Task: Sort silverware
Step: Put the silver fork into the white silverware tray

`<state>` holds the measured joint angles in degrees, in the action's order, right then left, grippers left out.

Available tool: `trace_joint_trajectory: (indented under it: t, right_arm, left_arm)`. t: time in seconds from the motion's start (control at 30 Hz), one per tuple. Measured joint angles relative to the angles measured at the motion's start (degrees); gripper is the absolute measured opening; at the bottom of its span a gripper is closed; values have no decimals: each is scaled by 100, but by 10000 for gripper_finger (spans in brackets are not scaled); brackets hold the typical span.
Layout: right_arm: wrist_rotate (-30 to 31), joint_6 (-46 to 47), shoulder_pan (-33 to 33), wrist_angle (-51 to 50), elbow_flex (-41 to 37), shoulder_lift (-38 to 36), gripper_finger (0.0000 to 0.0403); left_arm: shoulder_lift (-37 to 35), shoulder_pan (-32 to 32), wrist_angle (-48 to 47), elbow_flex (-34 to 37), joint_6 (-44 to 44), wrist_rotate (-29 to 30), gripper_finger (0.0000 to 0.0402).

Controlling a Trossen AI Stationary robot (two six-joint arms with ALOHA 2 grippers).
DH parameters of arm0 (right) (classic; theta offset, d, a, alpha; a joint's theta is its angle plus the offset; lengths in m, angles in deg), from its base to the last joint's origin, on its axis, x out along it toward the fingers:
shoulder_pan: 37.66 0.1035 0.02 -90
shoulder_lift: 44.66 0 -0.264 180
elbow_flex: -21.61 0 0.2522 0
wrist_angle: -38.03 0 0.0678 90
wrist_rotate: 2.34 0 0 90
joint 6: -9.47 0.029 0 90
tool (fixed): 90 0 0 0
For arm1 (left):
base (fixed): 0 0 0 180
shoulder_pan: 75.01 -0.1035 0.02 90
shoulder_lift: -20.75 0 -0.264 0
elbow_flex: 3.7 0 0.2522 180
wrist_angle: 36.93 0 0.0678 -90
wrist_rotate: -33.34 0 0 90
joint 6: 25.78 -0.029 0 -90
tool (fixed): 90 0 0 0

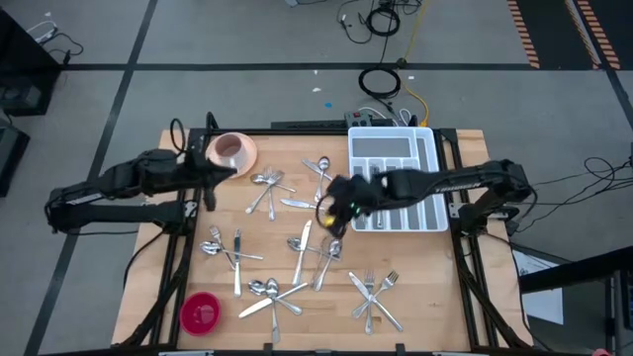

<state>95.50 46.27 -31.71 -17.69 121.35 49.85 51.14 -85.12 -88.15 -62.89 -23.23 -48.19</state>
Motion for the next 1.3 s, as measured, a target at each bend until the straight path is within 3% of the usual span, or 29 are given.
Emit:
trace_joint_trajectory:
  t: [0.13,0.43,0.67,0.97,1.3]
  right_arm:
    - [-193,47,461,147,-9,466,110]
    - [-165,2727,682,352,-13,1780,173]
    - [136,4104,644,740,-15,2154,184]
    - [442,4772,609,432,-11,2154,185]
    - [583,4723,465,311,-11,2237,185]
  left_arm:
    - [-220,0,-559,0,353,-141,7]
    - [-423,0,-1008,0,913,-81,7]
    - [-447,0,-1293,0,870,-101,7]
    - [-447,0,-1304,2,737,-120,7]
    - [-445,0,-1319,2,704,-120,7]
